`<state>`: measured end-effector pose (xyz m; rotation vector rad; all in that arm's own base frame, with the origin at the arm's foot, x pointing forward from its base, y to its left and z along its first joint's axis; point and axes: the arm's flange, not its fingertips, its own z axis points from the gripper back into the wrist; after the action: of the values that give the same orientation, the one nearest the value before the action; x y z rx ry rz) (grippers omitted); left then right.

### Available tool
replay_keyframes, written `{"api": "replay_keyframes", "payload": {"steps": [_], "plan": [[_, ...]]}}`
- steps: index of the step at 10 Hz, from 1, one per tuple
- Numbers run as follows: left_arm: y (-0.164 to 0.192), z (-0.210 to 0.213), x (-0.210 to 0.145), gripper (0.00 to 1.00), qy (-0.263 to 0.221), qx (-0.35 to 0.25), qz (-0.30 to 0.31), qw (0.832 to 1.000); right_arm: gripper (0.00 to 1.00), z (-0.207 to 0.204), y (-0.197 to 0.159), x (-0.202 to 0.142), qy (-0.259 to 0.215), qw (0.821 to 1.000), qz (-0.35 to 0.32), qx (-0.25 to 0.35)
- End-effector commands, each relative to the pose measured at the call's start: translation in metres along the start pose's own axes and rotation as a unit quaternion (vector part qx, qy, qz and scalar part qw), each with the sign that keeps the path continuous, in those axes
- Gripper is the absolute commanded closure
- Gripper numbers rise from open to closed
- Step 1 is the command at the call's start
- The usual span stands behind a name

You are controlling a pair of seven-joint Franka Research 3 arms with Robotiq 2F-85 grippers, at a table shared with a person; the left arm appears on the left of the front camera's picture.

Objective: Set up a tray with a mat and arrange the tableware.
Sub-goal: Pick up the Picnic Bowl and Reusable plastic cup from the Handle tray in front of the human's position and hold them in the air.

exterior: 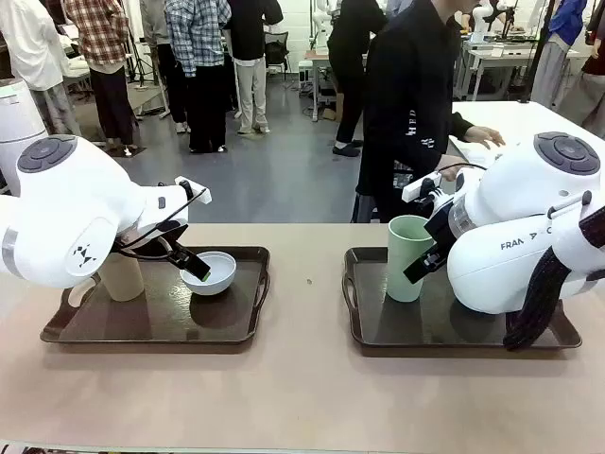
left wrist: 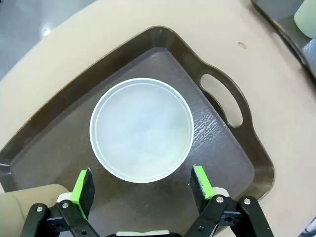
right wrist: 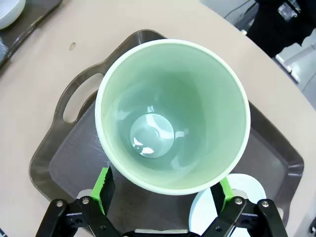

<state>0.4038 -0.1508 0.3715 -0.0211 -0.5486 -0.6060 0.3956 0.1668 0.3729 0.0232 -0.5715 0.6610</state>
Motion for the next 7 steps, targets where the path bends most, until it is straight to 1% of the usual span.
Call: {"api": "replay_keyframes", "payload": {"steps": [1,7], "plan": [[-0.0001,-0.0001,-0.0003,0.0,0.0,0.0,0.0,1.0,0.0,0.0,0.0,0.0,0.0,1.0,0.0,0.0],[-0.0001,-0.0001,-0.0003,0.0,0.0,0.0,0.0,1.0,0.0,0.0,0.0,0.0,0.0,1.0,0.0,0.0]]}}
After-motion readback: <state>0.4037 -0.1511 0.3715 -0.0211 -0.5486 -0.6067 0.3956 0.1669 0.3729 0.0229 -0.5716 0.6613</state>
